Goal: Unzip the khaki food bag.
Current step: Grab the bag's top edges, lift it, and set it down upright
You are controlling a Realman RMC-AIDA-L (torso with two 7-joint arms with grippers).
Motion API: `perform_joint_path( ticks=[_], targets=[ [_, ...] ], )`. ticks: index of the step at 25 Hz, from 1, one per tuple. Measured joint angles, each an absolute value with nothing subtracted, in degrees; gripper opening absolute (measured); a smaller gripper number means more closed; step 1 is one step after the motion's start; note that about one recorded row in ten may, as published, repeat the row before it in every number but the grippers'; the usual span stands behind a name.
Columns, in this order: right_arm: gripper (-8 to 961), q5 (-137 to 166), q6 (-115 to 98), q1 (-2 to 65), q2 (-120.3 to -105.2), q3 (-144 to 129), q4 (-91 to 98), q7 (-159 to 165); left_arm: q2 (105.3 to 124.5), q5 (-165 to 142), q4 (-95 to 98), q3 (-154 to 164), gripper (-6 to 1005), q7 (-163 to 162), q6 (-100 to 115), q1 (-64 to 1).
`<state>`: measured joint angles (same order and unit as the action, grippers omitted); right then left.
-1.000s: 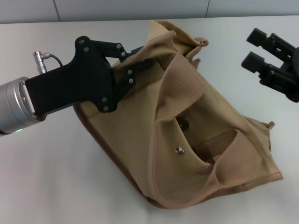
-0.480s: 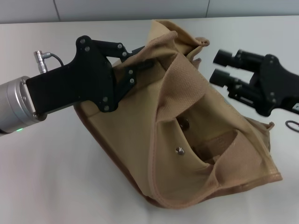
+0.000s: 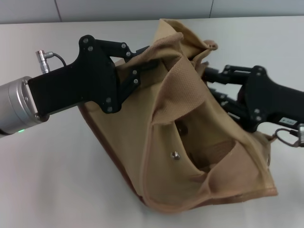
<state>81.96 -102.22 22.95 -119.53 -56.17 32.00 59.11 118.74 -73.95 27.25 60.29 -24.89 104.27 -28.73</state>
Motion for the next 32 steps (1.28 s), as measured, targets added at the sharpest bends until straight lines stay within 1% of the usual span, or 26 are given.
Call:
perform_joint_path(
  ticks=[23,30,32],
  targets=[
    [398,79.61,-100.44,26.94,-119.69,-60.86,28.31,59.26,118.81,-74.04,27.24,60.89,79,-24.87,104.28,-28.88],
    [406,79.54,-99.74,26.85,-119.55,-61.27,28.2,59.73,118.83,-74.03,27.24,60.91,79,-24.87,104.23,-29.02],
    [424,79.54,-99.71,26.65,-119.48,-61.16,28.21,60.16,118.83,-74.02,27.24,60.91,80,-24.87,104.23,-29.03]
  ],
)
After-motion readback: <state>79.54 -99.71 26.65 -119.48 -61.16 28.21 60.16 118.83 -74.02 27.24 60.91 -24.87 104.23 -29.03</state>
